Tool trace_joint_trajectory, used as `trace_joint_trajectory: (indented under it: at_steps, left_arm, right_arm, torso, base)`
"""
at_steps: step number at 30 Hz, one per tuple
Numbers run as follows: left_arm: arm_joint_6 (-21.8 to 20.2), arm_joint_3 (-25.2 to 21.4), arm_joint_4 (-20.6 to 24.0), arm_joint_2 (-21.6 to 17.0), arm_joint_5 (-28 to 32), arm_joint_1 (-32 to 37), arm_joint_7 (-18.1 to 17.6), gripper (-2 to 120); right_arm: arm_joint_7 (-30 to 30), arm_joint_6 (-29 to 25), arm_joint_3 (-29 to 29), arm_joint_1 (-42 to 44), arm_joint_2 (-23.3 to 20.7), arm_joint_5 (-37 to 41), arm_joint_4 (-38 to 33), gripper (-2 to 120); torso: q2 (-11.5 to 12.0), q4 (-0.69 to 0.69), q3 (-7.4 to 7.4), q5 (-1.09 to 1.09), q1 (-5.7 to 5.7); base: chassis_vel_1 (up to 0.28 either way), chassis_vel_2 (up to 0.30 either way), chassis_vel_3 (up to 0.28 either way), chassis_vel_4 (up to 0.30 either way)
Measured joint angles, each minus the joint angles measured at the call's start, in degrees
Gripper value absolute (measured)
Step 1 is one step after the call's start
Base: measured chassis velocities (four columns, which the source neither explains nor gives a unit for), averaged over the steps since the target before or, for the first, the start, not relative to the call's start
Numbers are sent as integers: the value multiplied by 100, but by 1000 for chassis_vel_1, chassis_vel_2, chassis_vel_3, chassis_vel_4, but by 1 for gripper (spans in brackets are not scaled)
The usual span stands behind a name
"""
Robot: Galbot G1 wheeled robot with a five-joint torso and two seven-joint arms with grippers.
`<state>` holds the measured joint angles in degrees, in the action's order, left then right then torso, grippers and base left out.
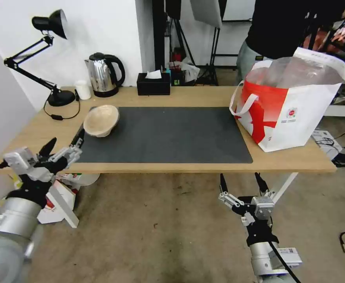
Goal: Pick up the trash from the table and place it into the takeout bag.
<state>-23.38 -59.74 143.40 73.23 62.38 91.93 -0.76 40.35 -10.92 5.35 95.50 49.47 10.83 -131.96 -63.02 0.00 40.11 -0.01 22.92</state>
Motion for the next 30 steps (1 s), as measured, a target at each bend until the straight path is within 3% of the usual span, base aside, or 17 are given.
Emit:
trace_joint_trajectory:
  at_steps: [8,16,21,24,30]
  left_arm:
    - [-296,-400,2,-180,909,-144,-24,100]
    - [-308,-413,-1,-186,948,-150,-29,100]
    - [-351,-417,-85,-277,1389,-270,-296,100]
    - [-402,-389,-227,-415,2040,-453,-734,100]
    - [-450,-362,-358,-544,2674,-632,-1157,100]
  right_arm:
    - [0,0,0,0,0,0,0,100]
    - [0,0,0,0,0,0,0,100]
    - [0,0,0,0,0,0,0,100]
    - [0,0,0,0,0,0,0,100]
    - [0,0,0,0,0,0,0,100]
  torso:
    - [0,0,0,0,0]
    - [0,0,0,0,0]
    - [0,0,0,0,0]
    - [0,0,0,0,0]
    - [0,0,0,0,0]
  base:
    - [0,0,0,0]
    - [0,0,0,0]
    - [0,0,0,0]
    - [0,0,0,0]
    - [0,0,0,0]
